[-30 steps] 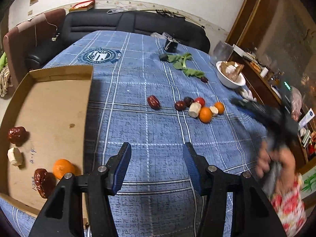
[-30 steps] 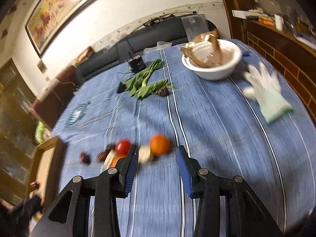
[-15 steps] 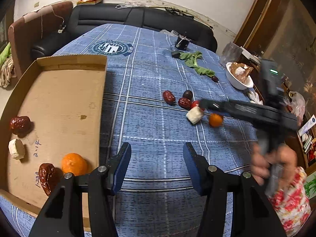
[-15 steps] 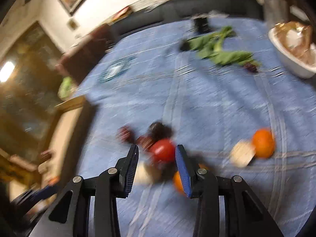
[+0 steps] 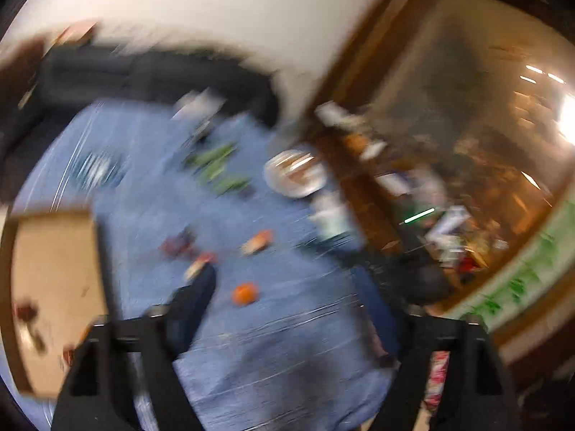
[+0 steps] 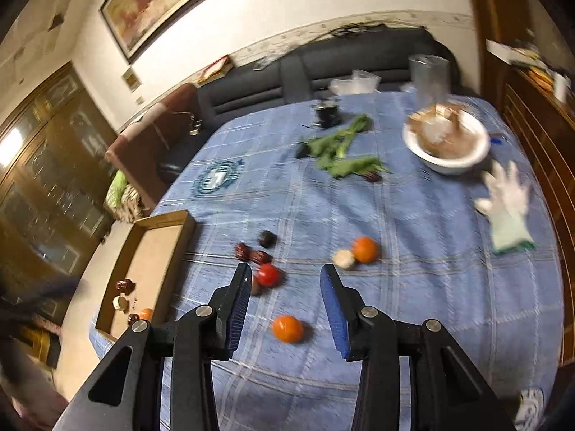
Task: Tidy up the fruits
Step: 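Move both open tools back toward the row of fruit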
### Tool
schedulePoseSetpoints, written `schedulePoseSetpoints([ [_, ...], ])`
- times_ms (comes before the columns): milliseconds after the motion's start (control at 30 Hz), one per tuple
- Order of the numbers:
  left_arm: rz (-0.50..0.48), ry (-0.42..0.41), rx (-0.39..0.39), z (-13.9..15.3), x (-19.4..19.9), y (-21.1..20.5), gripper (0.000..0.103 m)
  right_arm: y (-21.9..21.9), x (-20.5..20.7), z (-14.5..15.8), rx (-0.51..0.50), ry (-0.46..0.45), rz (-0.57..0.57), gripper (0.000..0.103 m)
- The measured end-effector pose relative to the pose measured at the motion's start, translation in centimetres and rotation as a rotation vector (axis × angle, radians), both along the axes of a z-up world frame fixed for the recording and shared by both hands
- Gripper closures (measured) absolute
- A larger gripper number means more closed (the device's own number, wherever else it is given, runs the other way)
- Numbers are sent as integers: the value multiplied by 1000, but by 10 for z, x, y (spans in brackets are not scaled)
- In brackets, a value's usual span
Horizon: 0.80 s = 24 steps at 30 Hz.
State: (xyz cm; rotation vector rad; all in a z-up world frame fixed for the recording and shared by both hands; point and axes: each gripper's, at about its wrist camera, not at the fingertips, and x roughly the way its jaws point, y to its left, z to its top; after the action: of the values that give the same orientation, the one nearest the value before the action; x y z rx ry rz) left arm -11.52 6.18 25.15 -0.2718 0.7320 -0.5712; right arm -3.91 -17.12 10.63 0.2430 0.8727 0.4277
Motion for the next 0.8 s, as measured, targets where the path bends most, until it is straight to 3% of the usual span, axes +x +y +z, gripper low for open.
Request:
schedulePoseSetpoints([
  [67, -107, -99, -48, 39, -21, -16, 20, -13, -10, -3, -6, 28, -36, 59],
  [100, -139, -109, -70, 46, -25, -20, 20, -16, -15, 0, 6, 37, -50, 59],
  [200, -262, -68, -152, 61, -26, -35, 20, -17, -40, 36, 96, -25, -18, 57],
  [300, -312, 4, -183, 63, -20, -51, 20, -8, -65, 81, 91, -154, -4, 56],
  [367, -342, 14, -187, 64, -22, -60, 20, 0, -70, 94, 80, -181, 26, 52],
  [633, -389, 1, -235, 66, -25, -60, 20, 10, -57, 51, 71, -52, 31, 52],
  [800, -409, -1, -260, 72, -21, -69, 20, 14, -54, 38, 46, -36, 35, 52],
])
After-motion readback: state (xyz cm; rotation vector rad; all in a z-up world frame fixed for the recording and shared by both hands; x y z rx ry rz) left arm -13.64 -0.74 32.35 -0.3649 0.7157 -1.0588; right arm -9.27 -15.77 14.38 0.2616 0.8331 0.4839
